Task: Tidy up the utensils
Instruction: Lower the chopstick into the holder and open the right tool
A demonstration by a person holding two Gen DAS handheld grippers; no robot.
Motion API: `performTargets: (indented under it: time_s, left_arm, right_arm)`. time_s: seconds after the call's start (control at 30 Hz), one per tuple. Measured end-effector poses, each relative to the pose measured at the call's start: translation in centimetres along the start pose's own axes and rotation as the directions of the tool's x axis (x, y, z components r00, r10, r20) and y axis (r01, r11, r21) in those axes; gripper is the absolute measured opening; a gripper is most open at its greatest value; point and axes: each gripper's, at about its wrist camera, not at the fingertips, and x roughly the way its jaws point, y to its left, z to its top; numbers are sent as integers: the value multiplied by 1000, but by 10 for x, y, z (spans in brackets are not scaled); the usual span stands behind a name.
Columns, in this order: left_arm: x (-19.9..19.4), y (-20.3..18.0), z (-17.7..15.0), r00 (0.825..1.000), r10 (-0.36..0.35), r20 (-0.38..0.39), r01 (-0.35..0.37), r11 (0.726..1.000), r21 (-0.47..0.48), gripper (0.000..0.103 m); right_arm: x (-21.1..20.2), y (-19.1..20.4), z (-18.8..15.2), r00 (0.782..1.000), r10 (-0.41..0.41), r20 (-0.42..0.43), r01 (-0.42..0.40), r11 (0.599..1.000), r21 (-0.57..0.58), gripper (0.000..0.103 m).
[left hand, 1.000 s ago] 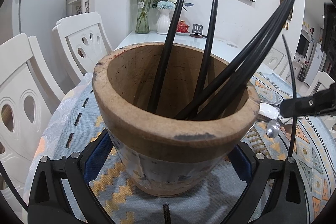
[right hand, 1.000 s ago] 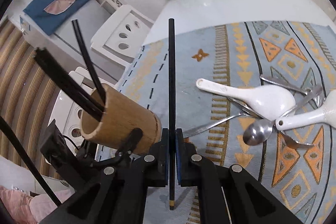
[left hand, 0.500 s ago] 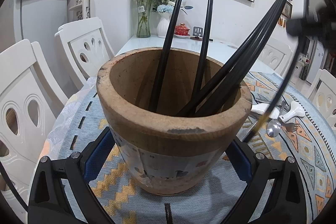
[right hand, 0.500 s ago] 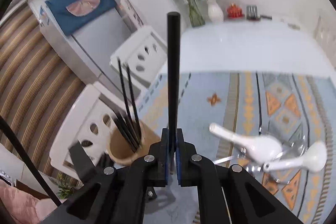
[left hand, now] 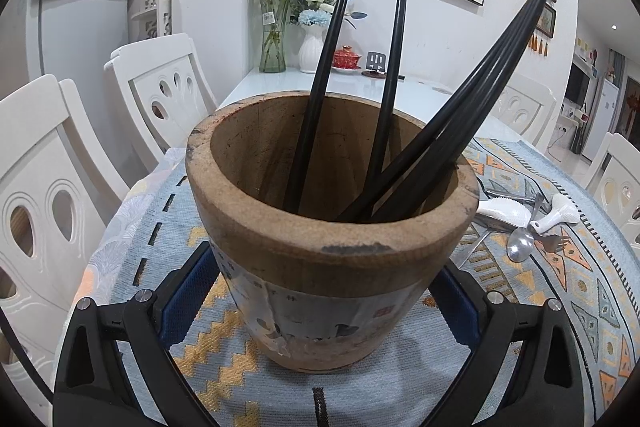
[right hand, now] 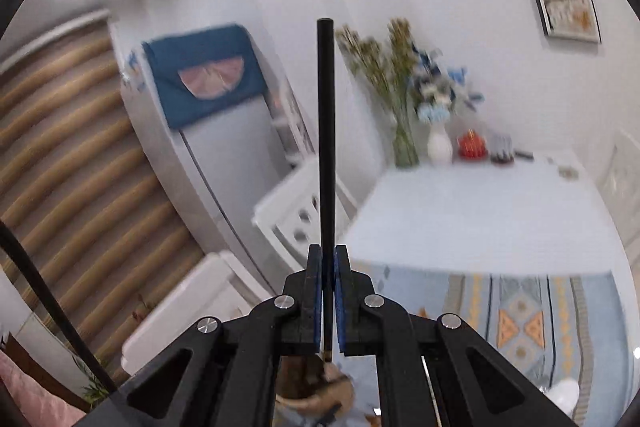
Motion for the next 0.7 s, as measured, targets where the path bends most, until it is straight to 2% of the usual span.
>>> performTargets:
  time_s: [0.1,0.2,0.47,0.7]
  left_arm:
    - [0,0,0,1000,-1,1,1,1000,-1,100]
    - [0,0,0,1000,-1,1,1,1000,0,100]
    - [-2,0,-1,1000,-4,11,4,1000,-1,100]
    - [-1,1,0,1000,-13,8,13,1000,-7,100]
  right_arm:
    - [-4,14,9,999,35,27,-34,999,-32,5]
    - [4,25,7,998,59,9,-59,996,-61,5]
    - [49,36,-20,987,122,-102,-126,991,-33,5]
    - [88,48,-48,965,113,-237,-130,990,-54,5]
